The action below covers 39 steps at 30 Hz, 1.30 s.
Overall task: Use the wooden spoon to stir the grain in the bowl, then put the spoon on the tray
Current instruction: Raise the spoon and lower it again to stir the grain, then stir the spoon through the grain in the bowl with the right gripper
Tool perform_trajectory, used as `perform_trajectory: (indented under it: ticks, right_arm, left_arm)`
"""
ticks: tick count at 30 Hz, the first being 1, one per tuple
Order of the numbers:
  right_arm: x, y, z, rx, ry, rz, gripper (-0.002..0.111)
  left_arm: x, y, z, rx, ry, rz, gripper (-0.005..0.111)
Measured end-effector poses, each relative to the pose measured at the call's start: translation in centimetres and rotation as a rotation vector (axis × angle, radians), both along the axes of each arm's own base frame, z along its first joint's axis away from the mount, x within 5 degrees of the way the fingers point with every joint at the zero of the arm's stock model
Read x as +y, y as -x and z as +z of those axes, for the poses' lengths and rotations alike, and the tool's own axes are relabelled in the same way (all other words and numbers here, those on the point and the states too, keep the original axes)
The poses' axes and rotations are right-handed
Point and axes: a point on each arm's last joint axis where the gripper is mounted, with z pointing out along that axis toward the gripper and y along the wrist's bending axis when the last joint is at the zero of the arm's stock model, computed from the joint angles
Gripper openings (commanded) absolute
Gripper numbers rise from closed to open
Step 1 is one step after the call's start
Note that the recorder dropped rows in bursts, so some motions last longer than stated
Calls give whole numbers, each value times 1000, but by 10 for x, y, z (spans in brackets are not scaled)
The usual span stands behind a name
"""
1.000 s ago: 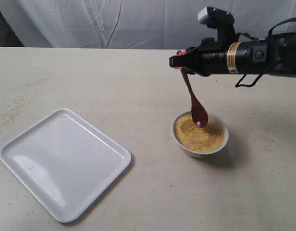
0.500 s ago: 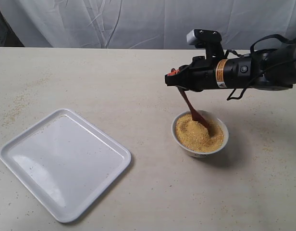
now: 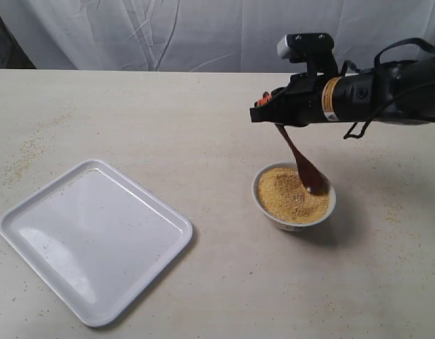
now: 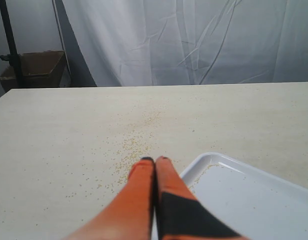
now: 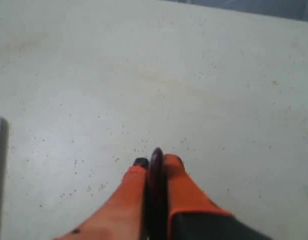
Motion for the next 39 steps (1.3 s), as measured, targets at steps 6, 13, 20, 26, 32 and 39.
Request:
perform_trajectory:
  ticks: [6, 13, 20, 26, 32, 39]
  right_arm:
    - [16, 5, -16, 59, -46, 54, 7]
    - [20, 12, 24, -49, -70, 83, 7]
    - [12, 8, 25, -93, 24, 41, 7]
    - [14, 3, -23, 33, 54, 37, 7]
    - [25, 8, -18, 42, -34, 84, 7]
    - [26, 14, 25, -56, -88, 83, 7]
  left_arm:
    - [0, 0, 0, 0, 0, 0, 0]
    - [0, 0, 0, 0, 0, 0, 0]
    - [0, 0, 0, 0, 0, 0, 0]
    - [0, 0, 0, 0, 0, 0, 0]
    - [0, 0, 0, 0, 0, 0, 0]
    - [0, 0, 0, 0, 0, 0, 0]
